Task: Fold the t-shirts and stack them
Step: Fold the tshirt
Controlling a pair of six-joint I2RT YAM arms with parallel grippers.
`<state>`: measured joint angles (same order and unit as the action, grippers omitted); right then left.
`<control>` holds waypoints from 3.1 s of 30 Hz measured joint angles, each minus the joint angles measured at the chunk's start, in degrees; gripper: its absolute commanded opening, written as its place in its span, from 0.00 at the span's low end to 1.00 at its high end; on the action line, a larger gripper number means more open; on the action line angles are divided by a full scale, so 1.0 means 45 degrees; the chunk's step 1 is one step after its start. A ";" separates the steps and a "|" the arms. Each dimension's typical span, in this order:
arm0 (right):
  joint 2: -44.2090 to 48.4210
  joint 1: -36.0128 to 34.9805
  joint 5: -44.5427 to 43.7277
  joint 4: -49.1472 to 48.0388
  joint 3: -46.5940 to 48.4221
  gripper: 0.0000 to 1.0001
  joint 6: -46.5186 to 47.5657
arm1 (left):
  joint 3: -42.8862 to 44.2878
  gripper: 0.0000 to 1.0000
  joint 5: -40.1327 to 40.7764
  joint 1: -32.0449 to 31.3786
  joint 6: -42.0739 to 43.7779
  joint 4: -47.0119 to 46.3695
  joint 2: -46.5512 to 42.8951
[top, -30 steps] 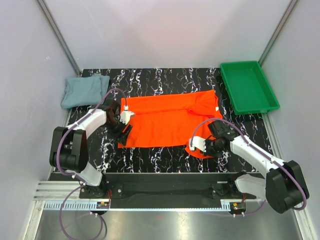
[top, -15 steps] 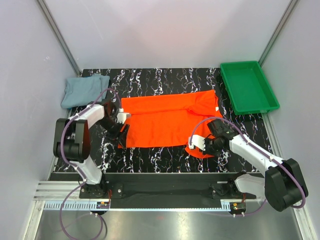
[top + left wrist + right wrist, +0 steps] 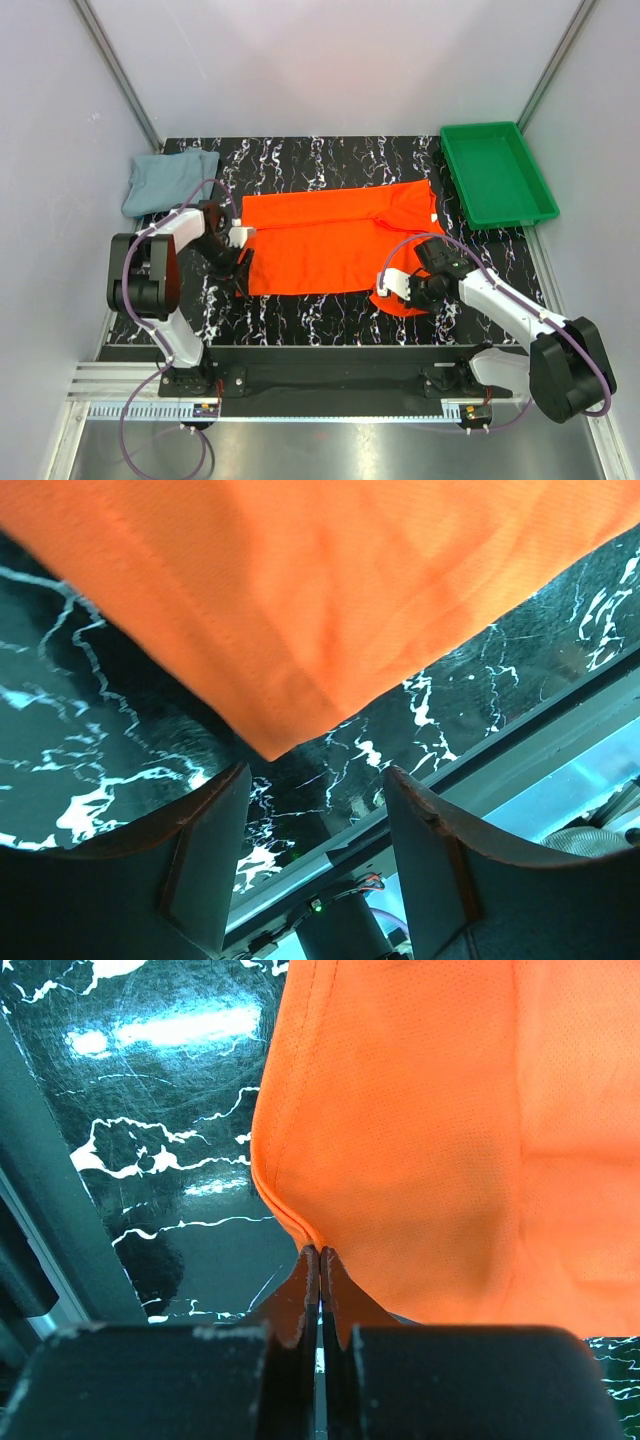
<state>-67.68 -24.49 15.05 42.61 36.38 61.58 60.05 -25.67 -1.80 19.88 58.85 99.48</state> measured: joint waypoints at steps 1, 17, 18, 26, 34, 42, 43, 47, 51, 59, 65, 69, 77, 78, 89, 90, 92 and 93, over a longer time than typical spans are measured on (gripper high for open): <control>0.0000 0.0000 0.0000 -0.0005 0.0000 0.00 -0.0015 | 0.0000 0.60 0.0015 0.0049 0.0000 0.0000 0.0000; -0.0228 0.0000 0.0000 -0.0253 0.0015 0.00 -0.0170 | 0.0350 0.00 -0.0019 0.0141 -0.0155 -0.0039 0.1370; -0.0228 0.0000 0.0000 -0.0272 0.0015 0.00 -0.0189 | 0.0350 0.00 -0.0019 0.0141 -0.0112 -0.0049 0.1370; -0.0228 0.0000 -0.0063 -0.0301 0.0083 0.00 -0.0466 | 0.0374 0.00 -0.0024 0.0189 -0.0039 0.0005 0.1331; -0.0165 0.0000 -0.0529 -0.0656 0.1025 0.00 -0.1501 | 0.1569 0.00 -0.0015 0.0228 0.0374 0.0661 0.0257; -0.0267 0.0015 -0.1005 -0.1724 0.2089 0.00 -0.3055 | 0.3449 0.00 -0.0039 0.0228 0.0748 0.1229 0.0000; -0.0306 0.0058 -0.1112 -0.1923 0.2132 0.00 -0.3230 | 0.3589 0.00 -0.0029 0.0228 0.0821 0.1331 0.0005; -0.0505 0.0432 -0.1331 -0.2365 0.2331 0.00 -0.3657 | 0.4391 0.00 -0.0019 0.0228 0.1054 0.1749 0.0335; -0.0816 0.1146 -0.1569 -0.2890 0.2788 0.00 -0.3997 | 0.4915 0.00 -0.0010 0.0228 0.1248 0.2001 0.0971; -0.2045 0.2322 -0.1817 -0.3997 0.4396 0.00 -0.4231 | 0.6135 0.00 0.0044 0.0233 0.1481 0.2482 0.2565; -0.3424 0.2633 -0.1880 -0.4741 0.5275 0.00 -0.4318 | 0.8184 0.00 0.0044 0.0238 0.1491 0.3016 0.3939; -0.4303 0.2754 -0.1899 -0.5124 0.5634 0.00 -0.4313 | 0.9612 0.00 0.0044 0.0238 0.1496 0.3395 0.4721; -0.6028 0.3220 -0.1909 -0.5693 0.6975 0.00 -0.4376 | 1.1123 0.00 0.0039 0.0238 0.1477 0.3808 0.6081; -0.6246 0.3274 -0.1909 -0.5795 0.7213 0.00 -0.4410 | 1.1264 0.00 0.0044 0.0238 0.1467 0.3871 0.6266; -0.8296 0.3458 -0.2040 -0.6504 0.9083 0.00 -0.4605 | 1.2342 0.00 0.0029 0.0238 0.1180 0.3949 0.7660; -0.8466 0.3458 -0.2093 -0.6533 0.9170 0.00 -0.4619 | 1.2376 0.00 0.0024 0.0238 0.1141 0.3973 0.7708; -0.8908 0.3458 -0.2152 -0.6557 0.9457 0.00 -0.4653 | 1.2478 0.00 0.0000 0.0238 0.1083 0.3993 0.7766; -0.9112 0.3458 -0.2181 -0.6577 0.9593 0.00 -0.4658 | 1.2551 0.00 -0.0039 0.0238 0.1039 0.3988 0.7766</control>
<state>-108.68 -8.93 5.23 13.02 79.55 40.62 116.53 -25.85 -0.73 24.56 76.79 134.43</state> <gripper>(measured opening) 0.011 0.012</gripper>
